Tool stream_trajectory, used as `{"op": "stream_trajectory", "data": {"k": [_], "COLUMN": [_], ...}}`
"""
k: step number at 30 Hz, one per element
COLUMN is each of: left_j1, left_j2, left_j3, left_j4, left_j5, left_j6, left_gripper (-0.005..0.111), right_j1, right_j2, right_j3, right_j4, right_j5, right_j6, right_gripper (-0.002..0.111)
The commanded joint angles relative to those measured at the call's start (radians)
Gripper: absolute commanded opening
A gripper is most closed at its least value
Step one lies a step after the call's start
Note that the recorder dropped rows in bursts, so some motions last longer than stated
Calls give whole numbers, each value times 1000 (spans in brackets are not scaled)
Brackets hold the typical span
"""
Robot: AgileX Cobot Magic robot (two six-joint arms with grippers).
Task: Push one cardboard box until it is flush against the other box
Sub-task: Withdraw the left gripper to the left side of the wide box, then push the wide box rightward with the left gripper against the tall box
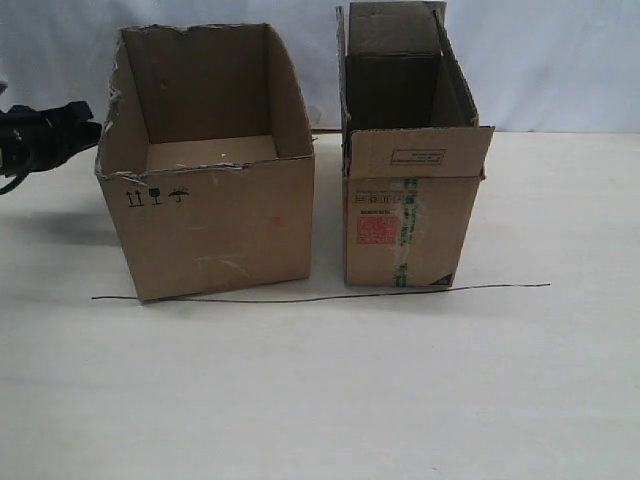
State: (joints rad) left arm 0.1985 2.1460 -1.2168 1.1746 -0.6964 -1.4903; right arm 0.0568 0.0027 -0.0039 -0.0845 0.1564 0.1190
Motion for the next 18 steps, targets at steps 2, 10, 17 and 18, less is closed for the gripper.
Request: {"op": "stream_trajectory", "data": {"k": [2,10,17,18], "left_j1": [6,-16,-81,-83], "left_j2": [28,67,79,79], "left_j3": [-7,-35,-116,-119], "left_j4": [-52,-101,-83,-85], "left_j5": [-103,-214,-214,-214], "left_j6": [-6,-6,-13,-13], "left_gripper": [0,0,0,0], "right_j1": [4,4,4,4], "right_j2": [-3,-3,-3,-3], "right_j3": [4,4,4,4], "right_j4": [2,2,2,2], "right_j5": [4,4,4,4], "right_j6": [-1,-1,-1,-1], "right_gripper": [5,5,5,5]}}
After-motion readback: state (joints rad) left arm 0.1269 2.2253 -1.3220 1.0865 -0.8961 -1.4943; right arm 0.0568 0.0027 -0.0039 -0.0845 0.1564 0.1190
